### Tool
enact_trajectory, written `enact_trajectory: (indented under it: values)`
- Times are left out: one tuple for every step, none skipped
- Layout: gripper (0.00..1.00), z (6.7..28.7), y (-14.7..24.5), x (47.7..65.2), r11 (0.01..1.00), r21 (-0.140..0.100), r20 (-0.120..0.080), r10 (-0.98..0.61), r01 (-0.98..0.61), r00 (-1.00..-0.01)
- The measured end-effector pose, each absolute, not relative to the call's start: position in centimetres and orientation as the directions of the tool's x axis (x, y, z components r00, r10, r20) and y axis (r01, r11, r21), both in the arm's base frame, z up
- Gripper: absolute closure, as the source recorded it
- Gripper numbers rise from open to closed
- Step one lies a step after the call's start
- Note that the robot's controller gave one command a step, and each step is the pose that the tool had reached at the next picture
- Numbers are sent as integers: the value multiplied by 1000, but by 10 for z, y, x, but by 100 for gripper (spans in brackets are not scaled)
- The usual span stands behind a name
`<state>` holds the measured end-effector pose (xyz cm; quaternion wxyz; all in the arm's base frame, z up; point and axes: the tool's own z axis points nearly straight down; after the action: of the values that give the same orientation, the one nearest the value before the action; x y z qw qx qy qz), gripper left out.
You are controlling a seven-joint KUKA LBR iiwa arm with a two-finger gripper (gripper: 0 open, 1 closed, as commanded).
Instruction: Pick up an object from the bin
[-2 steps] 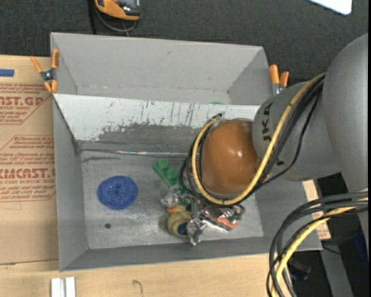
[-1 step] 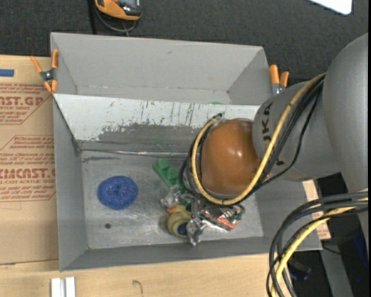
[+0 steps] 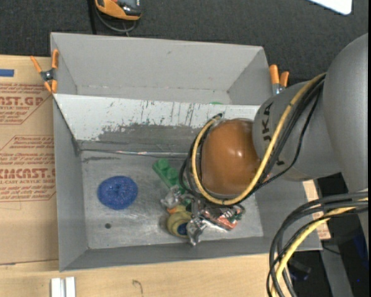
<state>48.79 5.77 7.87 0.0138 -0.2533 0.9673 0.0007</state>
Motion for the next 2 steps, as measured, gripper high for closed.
enact_trajectory:
  values:
    - [100,153,25,486,834,2,-1,-551,-551,-834]
    - [100,153,25,486,834,2,-1,-551,-551,-834]
